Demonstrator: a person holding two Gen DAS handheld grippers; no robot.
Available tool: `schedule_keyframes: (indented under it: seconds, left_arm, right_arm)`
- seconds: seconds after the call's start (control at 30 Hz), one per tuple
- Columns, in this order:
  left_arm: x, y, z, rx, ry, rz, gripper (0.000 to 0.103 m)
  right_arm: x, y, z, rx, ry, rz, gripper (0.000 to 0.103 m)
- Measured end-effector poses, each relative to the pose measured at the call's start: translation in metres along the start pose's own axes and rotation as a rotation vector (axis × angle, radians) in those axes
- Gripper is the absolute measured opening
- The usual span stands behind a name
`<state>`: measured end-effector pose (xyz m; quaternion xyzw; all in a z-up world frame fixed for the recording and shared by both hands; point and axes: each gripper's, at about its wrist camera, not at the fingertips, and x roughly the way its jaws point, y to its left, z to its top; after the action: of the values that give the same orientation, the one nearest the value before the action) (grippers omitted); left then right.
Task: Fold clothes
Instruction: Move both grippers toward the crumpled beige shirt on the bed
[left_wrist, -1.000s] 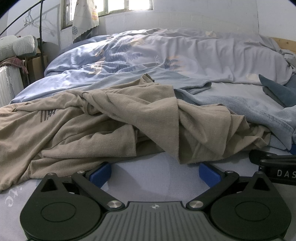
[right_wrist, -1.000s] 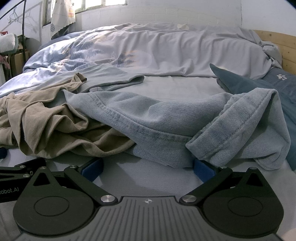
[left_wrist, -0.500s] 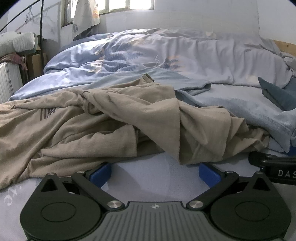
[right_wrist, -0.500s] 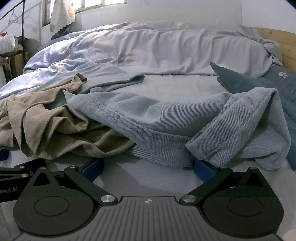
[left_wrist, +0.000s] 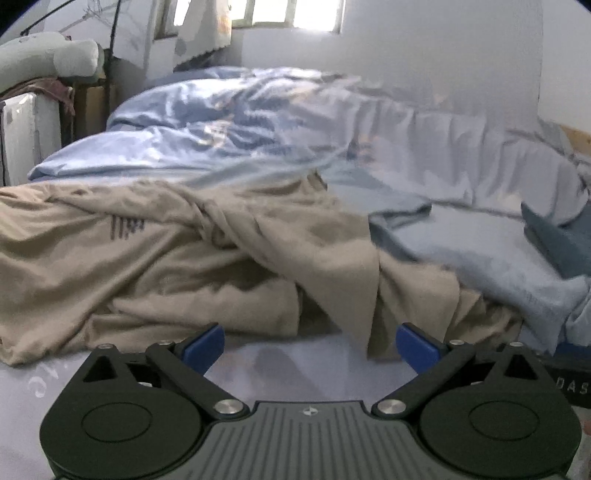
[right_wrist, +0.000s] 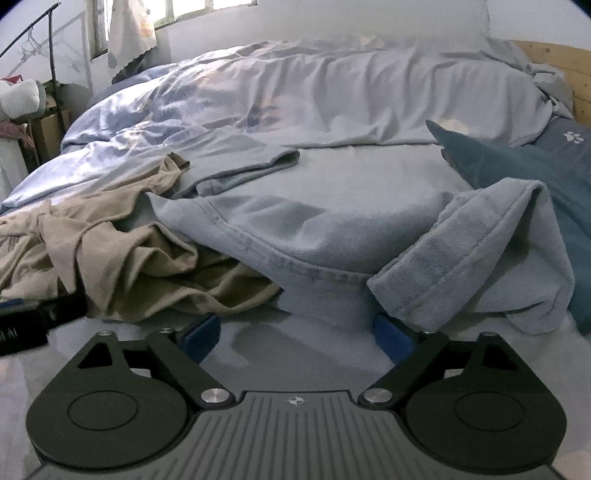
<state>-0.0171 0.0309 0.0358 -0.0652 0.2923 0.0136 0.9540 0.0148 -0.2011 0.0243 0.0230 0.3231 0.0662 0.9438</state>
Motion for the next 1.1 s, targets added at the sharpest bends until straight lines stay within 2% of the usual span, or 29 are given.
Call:
schedule_keyframes:
  seconds: [0.17,0.3,0.37,0.93,1.1]
  left_arm:
    - [-0.002,0.005,0.005,-0.02,-0.007,-0.011,0.099]
    - [-0.002,0.008,0.011,-0.03,-0.013,-0.011,0.098]
    - [-0.001,0.007,0.014,-0.036,-0.014,-0.013,0.097]
    - [0.003,-0.005,0.009,0.011,-0.004,-0.007,0.097]
    - [0.004,-0.009,0.007,0.027,-0.003,-0.008,0.097]
  right_arm:
    - [-0.017,0.005,0.006,-0.009,-0.045,0.023,0.081]
    - [-0.037,0.017,0.01,-0.063,-0.11,0.059,0.081]
    - [-0.038,0.021,0.011,-0.07,-0.108,0.072,0.081]
    - [-0.028,0.022,0.02,-0.079,-0.081,-0.116,0.081]
    - [-0.031,0.022,0.021,-0.09,-0.095,-0.127,0.081]
